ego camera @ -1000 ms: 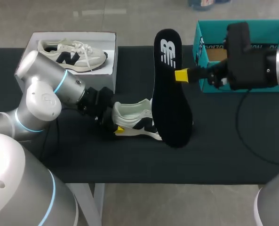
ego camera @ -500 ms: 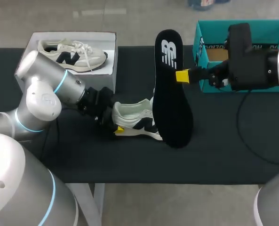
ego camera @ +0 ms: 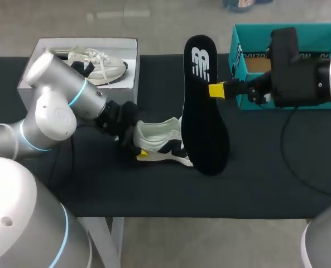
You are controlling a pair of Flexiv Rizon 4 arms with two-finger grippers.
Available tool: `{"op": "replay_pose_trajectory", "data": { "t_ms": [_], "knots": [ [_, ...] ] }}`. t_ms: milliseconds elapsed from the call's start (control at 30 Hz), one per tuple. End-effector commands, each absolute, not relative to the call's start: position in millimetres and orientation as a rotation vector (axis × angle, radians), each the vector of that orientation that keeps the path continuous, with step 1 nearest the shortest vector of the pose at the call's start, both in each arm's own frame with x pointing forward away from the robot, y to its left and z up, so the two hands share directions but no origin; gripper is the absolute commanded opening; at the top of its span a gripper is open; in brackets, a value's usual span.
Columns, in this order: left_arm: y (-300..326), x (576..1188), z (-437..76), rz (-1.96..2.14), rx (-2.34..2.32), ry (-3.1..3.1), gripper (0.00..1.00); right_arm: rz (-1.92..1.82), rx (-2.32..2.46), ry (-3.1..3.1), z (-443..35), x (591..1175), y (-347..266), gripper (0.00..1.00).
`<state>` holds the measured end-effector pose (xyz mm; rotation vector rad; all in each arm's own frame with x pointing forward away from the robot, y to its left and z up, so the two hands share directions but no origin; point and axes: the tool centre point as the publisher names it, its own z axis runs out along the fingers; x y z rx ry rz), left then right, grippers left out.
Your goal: Take the shoe out of the shoebox, open the shoe tongue, remove and reinsert the insole, then place the shoe into the shoebox
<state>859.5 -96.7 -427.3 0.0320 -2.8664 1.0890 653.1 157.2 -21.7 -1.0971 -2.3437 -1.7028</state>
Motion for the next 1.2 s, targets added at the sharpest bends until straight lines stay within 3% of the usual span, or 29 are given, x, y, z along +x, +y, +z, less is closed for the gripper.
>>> {"op": "replay_pose_trajectory", "data": {
  "t_ms": [33,567,1200],
  "knots": [
    [-100,857,-410,0.953,0.063,-2.939,1.00,-1.702,-1.099,-2.343,-23,654,160,0.00],
    [-99,849,-371,0.343,0.065,-3.234,1.00,-1.702,-1.099,-2.343,-23,654,160,0.00],
    [-101,845,-341,0.288,-0.018,-3.221,1.00,-1.702,-1.099,-2.343,-23,654,160,0.00]
  ]
}}
